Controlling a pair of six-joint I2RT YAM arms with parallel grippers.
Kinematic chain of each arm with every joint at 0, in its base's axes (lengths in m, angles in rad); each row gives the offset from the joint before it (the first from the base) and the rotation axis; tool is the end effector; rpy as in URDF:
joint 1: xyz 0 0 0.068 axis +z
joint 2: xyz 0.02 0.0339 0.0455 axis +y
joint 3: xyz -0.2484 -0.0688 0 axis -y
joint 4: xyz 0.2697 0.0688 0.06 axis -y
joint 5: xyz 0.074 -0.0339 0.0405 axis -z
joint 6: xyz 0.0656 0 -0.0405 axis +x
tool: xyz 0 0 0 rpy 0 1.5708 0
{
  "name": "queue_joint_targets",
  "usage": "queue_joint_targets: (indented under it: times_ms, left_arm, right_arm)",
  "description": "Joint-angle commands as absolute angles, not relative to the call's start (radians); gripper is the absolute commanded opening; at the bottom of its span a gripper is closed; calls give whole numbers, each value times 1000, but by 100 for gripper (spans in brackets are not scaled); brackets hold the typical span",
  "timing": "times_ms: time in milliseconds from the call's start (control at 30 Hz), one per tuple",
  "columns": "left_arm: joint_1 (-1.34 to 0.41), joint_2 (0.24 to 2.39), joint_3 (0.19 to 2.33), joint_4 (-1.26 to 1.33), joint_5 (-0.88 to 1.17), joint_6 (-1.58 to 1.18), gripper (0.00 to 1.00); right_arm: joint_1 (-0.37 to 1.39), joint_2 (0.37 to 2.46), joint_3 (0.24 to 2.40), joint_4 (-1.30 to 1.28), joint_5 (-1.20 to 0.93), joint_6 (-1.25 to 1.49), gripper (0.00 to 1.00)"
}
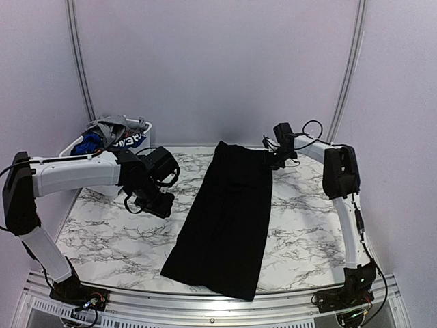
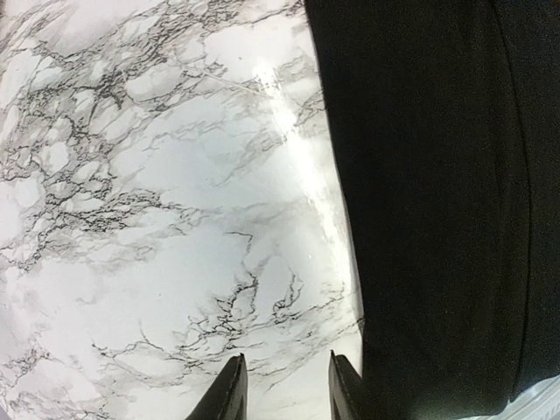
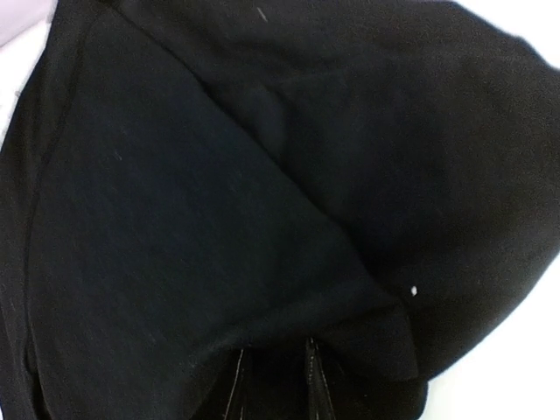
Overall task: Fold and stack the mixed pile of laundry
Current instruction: Rotate the rectangle-folded T-shirt at the center of the board.
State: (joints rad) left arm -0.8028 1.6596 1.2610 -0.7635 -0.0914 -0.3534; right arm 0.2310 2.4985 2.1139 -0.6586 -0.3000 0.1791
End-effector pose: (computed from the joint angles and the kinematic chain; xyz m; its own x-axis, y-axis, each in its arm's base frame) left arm 0.2608 -0.2614 0.1837 -0.8373 0.3708 -0.4018 0.4278 0.9020 -0.0590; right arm 0.5408 0.1471 0.0988 -0.8924 -0.0351 -0.4499 -0.2079 0.9168 0.3409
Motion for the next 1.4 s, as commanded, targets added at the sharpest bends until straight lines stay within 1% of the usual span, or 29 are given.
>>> queue_joint_targets:
  times_ms: [0, 67, 167, 267, 333, 433, 500, 633, 700, 800, 867, 967, 1067, 1367]
  left_arm:
    - [-790, 1614, 1241, -743, -117, -396, 35]
    - [-789, 1618, 1239, -724, -107, -399, 36]
    - [-790, 1642, 1248, -688, -88, -393, 38]
    - [-790, 1697, 1287, -655, -67, -372, 39]
    - [-790, 1751, 1335, -635, -43, -353, 39]
    - [-790, 1810, 1395, -619, -27, -327, 40]
    - [-790, 1860, 1447, -613, -6, -314, 40]
    - [-790, 1916, 1480, -573, 25, -304, 40]
    - [-789, 1949, 1503, -566, 28, -299, 40]
    - [-786, 2001, 1538, -554, 32, -295, 39]
    - [-781, 2034, 1561, -550, 40, -297, 39]
    - [-776, 2069, 1572, -537, 48, -303, 39]
    - [-767, 2104, 1582, -520, 31, -308, 38]
    - [-708, 2250, 1679, -496, 32, -335, 35]
  right_arm:
    - [340, 2734, 2405, -769, -332, 207, 22]
    - [348, 2757, 2455, -749, -343, 249, 22]
    - [342, 2689, 2404, -707, -319, 265, 25]
    - [333, 2548, 2325, -655, -308, 254, 34]
    - [327, 2479, 2298, -646, -311, 253, 42]
    - [326, 2392, 2257, -658, -334, 259, 45]
    - [338, 2313, 2139, -630, -371, 280, 45]
    - [395, 2123, 1778, -480, -440, 338, 44]
    - [427, 2056, 1637, -438, -459, 355, 43]
    - [469, 2013, 1494, -405, -468, 366, 40]
    - [484, 2015, 1438, -391, -477, 372, 39]
    - [487, 2045, 1409, -365, -476, 374, 38]
    - [482, 2107, 1438, -379, -453, 350, 38]
    - [401, 2302, 1652, -434, -404, 308, 36]
